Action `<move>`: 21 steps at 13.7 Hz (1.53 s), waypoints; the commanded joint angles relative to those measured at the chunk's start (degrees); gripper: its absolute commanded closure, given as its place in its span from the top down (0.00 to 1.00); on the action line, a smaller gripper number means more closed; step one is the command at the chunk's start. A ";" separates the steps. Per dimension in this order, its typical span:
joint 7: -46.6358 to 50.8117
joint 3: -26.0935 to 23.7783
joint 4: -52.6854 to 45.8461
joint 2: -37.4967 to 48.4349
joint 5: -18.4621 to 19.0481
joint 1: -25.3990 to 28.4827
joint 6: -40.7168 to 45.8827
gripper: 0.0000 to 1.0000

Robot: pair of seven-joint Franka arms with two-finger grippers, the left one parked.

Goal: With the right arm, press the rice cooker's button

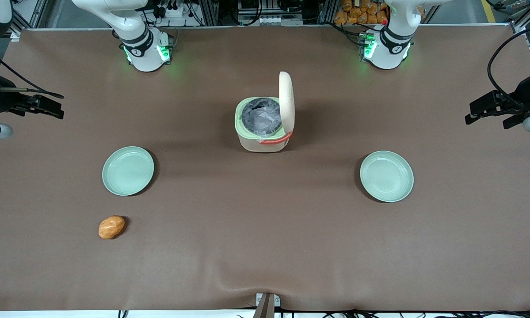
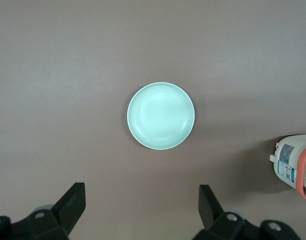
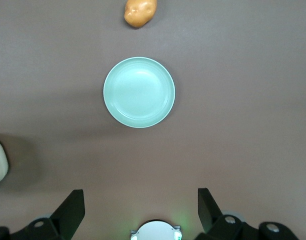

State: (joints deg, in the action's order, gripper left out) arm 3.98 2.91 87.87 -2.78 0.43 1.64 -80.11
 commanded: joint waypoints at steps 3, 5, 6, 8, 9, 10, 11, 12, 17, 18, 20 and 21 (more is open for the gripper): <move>-1.34 2.97 0.20 0.58 -3.07 -0.06 0.75 1.00; -1.34 2.89 0.02 0.58 -2.98 0.12 0.66 1.00; -1.26 2.80 0.02 0.58 -2.89 0.21 0.49 1.00; -1.34 2.80 0.02 0.58 -2.37 0.30 0.22 1.00; -1.34 2.80 0.02 0.58 -2.19 0.30 0.31 1.00; -1.34 2.80 0.02 0.58 -1.93 0.30 0.31 1.00; -1.26 2.71 0.02 0.58 -1.75 0.30 0.31 1.00; -1.26 2.71 -0.07 0.58 -1.66 0.30 0.31 1.00; -1.08 2.62 -1.82 0.58 0.01 1.17 0.57 1.00; -1.08 2.62 -2.09 0.58 -0.08 1.18 0.66 1.00; -1.08 2.62 -2.09 0.58 -0.08 1.18 0.66 1.00; -1.17 2.62 -2.09 0.58 -0.08 1.09 0.66 1.00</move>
